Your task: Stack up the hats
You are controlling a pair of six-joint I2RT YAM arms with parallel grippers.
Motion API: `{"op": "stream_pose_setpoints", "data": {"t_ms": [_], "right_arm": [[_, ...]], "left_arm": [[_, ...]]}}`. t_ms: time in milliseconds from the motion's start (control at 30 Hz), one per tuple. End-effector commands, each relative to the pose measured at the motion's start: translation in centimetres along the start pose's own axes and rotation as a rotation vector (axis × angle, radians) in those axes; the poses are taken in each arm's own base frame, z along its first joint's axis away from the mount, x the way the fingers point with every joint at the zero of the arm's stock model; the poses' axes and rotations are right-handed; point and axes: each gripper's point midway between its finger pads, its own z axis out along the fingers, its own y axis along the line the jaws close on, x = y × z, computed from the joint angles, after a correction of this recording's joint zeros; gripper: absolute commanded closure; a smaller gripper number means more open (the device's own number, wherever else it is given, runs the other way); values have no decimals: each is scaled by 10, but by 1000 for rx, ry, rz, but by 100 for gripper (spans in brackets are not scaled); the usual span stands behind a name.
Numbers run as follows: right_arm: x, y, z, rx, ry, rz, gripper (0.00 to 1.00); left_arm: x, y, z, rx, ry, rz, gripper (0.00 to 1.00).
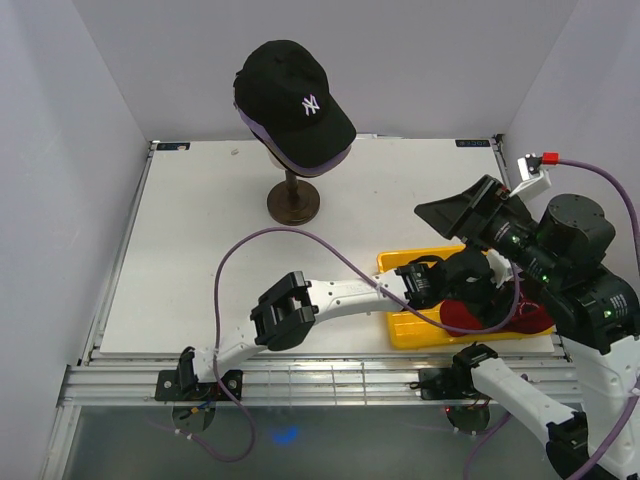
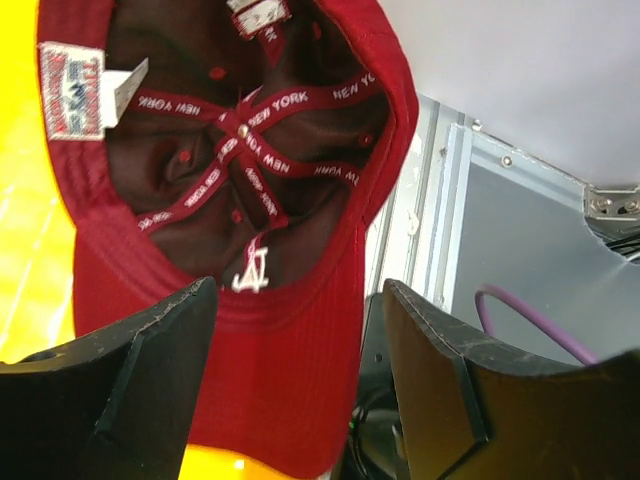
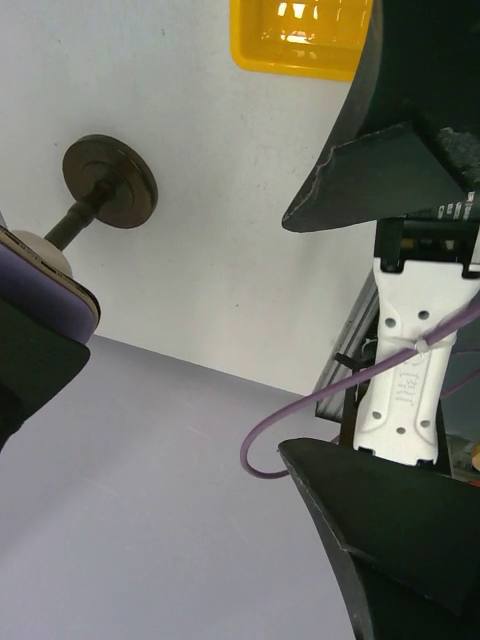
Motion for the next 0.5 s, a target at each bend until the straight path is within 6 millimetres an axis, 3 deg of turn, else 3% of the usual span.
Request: {"op": "stream_pose_setpoints", "data": {"t_ms": [0,333,467], "right_arm": [[-15,27,7,-117,-27,-48,11],[-11,27,28,-153,7,-51,11],[-8,23,33,-148,18,-54,11]], "left_arm": [[-29,-16,-2,80,-49,11,23],[-3,-8,14,83,5,-19,23],[-3,-6,14,76,-3,-25,23]]}}
